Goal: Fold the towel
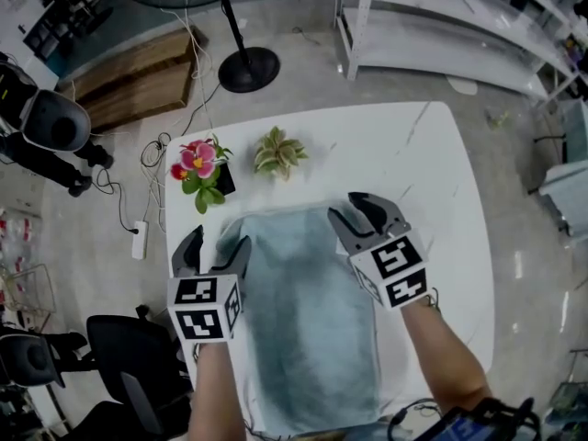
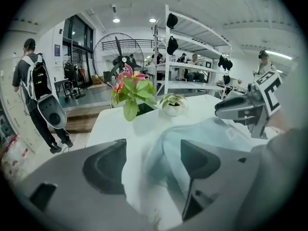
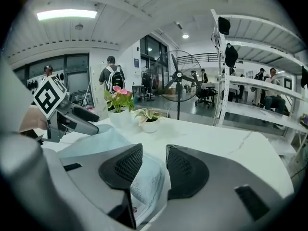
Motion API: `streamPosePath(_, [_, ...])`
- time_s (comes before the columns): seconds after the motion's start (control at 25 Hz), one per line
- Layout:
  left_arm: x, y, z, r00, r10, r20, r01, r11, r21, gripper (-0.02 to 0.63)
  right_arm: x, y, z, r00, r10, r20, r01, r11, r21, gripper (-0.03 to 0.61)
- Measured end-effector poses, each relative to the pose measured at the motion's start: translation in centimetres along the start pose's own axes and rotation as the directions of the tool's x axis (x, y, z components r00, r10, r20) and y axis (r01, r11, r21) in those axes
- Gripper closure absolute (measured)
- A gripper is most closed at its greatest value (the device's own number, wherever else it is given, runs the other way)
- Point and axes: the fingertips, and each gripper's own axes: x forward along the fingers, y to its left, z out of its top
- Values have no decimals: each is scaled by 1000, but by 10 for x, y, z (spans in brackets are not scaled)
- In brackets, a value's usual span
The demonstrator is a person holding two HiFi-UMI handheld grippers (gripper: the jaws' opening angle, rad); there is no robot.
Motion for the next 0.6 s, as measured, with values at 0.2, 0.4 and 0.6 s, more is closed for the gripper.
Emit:
streamPosePath(0.2, [-28,2,-11,999,14,34,-12,999,-39,256,-13,6,5,1000,8,24,-8,1000,2,416])
streamPosePath(0.4, [-77,-3,-5,990,41,135,-35,998,-45,258,-40,22,14,998,9,64,-9,1000,-5,426])
streamPosePath(0.6, [-147,-16,-7,958,80,274,-63,995,-71,276,-89,52,26,993,24,118,-21,999,-25,428])
